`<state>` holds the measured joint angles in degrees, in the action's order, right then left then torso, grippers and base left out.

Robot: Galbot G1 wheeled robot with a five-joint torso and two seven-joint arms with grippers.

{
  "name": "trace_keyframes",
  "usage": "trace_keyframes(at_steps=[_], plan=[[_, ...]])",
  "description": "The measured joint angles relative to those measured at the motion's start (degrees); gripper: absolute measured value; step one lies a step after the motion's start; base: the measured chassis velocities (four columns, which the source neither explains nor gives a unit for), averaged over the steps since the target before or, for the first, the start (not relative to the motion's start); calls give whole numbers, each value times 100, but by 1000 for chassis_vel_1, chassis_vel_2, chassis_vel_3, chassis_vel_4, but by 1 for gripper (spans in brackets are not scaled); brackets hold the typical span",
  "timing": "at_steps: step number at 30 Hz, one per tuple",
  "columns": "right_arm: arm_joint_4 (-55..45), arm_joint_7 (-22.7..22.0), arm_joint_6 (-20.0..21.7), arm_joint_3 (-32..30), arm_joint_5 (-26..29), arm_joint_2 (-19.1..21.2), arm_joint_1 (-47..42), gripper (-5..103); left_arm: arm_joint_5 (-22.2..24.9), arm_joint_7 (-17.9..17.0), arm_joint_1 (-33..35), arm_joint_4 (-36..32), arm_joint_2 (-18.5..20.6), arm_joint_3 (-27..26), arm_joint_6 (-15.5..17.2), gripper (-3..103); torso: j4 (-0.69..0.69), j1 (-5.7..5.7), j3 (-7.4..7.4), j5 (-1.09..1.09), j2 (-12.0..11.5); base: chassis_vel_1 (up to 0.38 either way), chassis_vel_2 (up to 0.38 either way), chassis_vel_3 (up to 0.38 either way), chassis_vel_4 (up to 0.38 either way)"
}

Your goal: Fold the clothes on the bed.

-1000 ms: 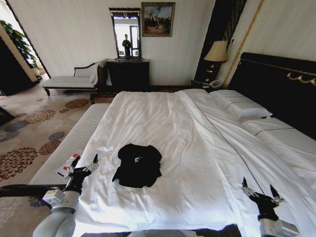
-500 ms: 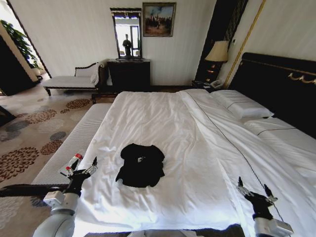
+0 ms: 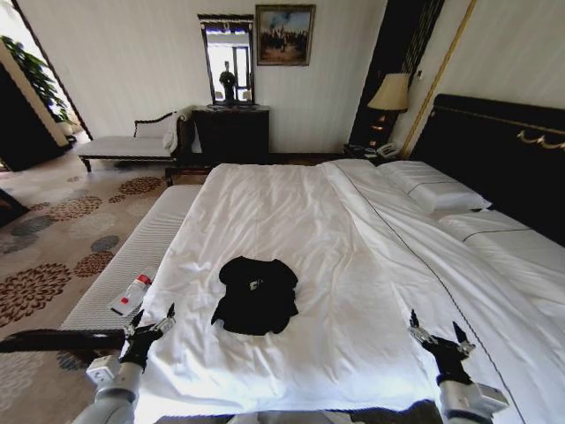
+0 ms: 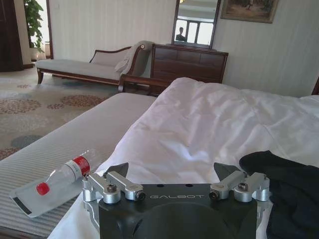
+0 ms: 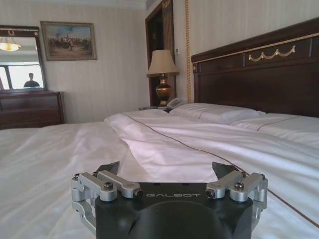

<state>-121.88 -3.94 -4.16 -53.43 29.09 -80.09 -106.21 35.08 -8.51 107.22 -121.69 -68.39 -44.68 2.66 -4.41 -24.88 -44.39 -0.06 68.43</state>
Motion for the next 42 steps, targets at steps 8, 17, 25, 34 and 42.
trace_keyframes(at_steps=[8, 17, 25, 34, 42], plan=[[-196, -430, 956, 470, 861, 1221, 683, 100, -523, 107, 39, 35, 49, 56, -117, 97, -2, 0, 0, 5, 0, 0, 0, 0, 0], [641, 6, 2157, 1084, 2940, 3241, 2172, 100, -445, 194, -431, 264, 611, 586, 26, 97, -7, -1, -1, 3, -1, 0, 0, 0, 0], [1739, 813, 2859, 2913, 3936, 3973, 4144, 100, -246, 157, -971, 572, 907, 996, 103, 97, 0, -1, -1, 1, -1, 0, 0, 0, 0], [2894, 1023, 3043, 5063, 4069, 3730, 6109, 100, -251, 153, -709, 443, 799, 1109, 118, 97, 1, 0, 0, 1, -1, 0, 0, 0, 0], [3864, 1513, 3625, 6389, 4457, 3488, 7381, 100, -253, 161, -464, 334, 755, 922, 105, 97, -1, 0, -1, 1, -1, 0, 0, 0, 0]])
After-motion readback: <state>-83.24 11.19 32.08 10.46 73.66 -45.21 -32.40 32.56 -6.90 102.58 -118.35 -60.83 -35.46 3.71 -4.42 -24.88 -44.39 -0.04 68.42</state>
